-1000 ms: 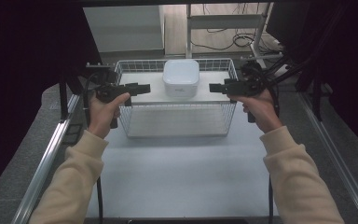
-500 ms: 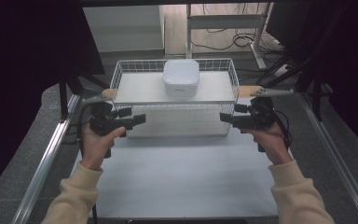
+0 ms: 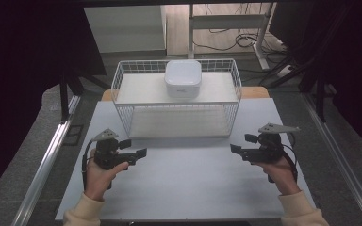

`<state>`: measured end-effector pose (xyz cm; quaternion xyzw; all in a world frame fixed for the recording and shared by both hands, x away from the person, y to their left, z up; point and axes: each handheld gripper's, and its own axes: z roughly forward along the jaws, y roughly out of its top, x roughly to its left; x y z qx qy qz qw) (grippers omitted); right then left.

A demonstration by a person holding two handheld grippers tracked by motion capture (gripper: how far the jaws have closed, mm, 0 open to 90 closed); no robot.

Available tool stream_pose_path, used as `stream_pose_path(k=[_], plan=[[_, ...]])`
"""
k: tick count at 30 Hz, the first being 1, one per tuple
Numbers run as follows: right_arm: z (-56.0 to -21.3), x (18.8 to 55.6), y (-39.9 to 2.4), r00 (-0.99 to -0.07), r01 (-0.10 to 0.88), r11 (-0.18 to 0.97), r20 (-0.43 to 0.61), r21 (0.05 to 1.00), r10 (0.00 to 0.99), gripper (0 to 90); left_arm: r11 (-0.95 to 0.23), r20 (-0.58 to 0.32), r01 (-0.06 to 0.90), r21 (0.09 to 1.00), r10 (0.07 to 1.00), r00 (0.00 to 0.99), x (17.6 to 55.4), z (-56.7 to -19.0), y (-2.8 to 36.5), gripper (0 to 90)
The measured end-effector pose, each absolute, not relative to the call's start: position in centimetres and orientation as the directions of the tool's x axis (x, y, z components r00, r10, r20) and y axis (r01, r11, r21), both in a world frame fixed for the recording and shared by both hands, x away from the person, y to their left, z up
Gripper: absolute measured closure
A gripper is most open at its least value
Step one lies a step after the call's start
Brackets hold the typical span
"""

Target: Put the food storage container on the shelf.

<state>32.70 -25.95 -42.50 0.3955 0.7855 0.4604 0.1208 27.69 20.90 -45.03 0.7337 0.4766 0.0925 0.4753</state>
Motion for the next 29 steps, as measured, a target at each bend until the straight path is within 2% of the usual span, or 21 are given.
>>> stream_pose_path(k=[9,29], plan=[[-46.7,32.1,-26.6,-0.640,0.568,0.305,0.178,0.764,0.747,20.6,-0.129,-0.287,0.635,0.762,0.812,0.509,27.2,-47.5,21.1,19.5],[-46.3,32.0,-26.8,-0.642,0.541,0.277,0.177,0.794,0.746,19.5,-0.122,-0.292,0.642,0.757,0.816,0.499,27.3,-47.6,21.3,19.2]])
